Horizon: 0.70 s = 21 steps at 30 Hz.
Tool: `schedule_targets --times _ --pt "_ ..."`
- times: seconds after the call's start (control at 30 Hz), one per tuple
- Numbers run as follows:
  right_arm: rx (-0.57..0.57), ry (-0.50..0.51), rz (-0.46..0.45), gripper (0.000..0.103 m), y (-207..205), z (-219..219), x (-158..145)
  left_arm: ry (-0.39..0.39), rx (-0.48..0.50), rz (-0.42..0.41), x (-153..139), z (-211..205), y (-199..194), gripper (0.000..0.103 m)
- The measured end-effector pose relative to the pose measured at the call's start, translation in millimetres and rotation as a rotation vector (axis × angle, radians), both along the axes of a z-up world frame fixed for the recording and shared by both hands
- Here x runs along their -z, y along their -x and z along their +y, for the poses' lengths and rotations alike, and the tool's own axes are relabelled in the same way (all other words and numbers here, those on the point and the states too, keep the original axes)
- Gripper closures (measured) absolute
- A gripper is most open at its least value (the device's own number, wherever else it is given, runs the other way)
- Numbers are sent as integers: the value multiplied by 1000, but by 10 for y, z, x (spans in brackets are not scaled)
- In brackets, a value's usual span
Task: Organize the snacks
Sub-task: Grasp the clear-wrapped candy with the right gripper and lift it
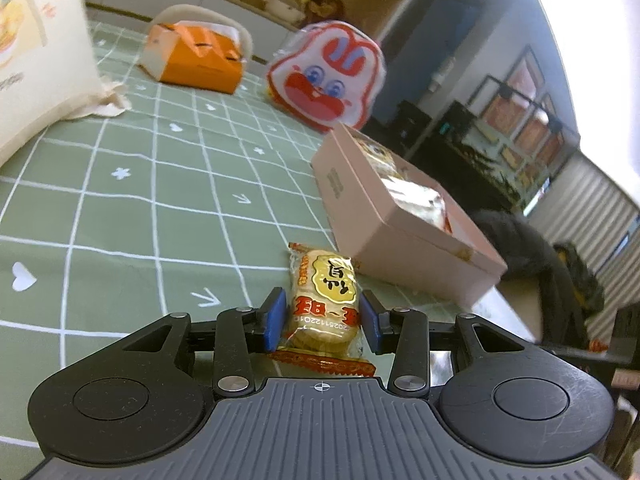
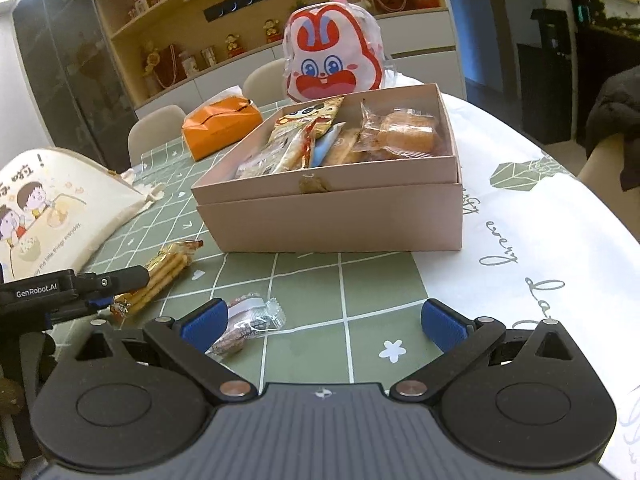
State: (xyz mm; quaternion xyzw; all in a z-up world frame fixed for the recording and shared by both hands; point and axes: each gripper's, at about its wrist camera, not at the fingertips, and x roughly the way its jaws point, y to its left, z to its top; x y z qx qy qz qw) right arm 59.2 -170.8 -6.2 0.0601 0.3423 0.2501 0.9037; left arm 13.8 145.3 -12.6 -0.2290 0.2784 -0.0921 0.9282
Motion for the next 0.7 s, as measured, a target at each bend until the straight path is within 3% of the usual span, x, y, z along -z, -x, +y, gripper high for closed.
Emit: schedule_targets --times 0.27,0.33,0.5,0.7 --pt "-29 145 -10 0 6 178 7 -393 -30 44 -132 -598 -71 58" --pt "-39 154 -7 0 5 182 4 -448 -31 55 -133 -684 -95 57" --pt "-109 199 -9 0 89 205 -10 -422 -36 49 -123 -636 -80 59" --pt "-19 56 49 1 125 443 -84 -336 -48 38 -117 -512 -54 62"
